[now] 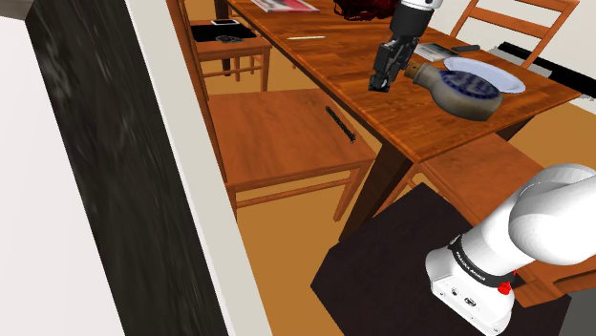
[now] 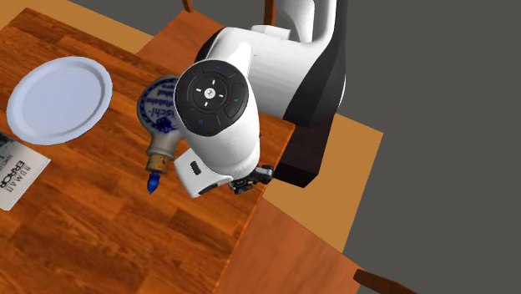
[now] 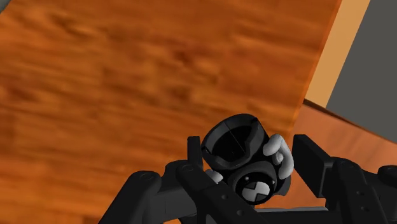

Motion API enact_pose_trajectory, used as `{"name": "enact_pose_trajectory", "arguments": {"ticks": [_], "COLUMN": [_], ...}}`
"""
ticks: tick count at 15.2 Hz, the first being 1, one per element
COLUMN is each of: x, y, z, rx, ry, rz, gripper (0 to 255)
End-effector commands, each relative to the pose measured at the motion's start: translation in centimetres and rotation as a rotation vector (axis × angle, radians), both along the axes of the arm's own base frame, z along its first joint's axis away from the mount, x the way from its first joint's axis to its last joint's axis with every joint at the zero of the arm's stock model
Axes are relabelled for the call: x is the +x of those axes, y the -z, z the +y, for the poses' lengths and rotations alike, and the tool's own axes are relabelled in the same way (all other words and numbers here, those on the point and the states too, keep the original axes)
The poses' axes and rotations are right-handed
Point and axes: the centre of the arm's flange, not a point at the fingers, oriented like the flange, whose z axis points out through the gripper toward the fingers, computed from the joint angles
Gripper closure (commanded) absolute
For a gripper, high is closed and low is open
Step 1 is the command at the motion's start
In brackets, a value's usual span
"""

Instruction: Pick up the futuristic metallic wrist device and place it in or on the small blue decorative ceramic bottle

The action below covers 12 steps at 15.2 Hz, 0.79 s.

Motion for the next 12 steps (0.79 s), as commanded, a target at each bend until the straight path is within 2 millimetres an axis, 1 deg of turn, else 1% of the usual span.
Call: {"name": "enact_pose_trajectory", "arguments": {"ticks": [1, 12], "x": [-0.1, -0.1], "y": [-1.1, -7.0], "z": [0.1, 0.1], "rx": [0.000, 0.000], "ry": [0.000, 0.000], "rz": [0.000, 0.000], "gripper": [255, 255]}}
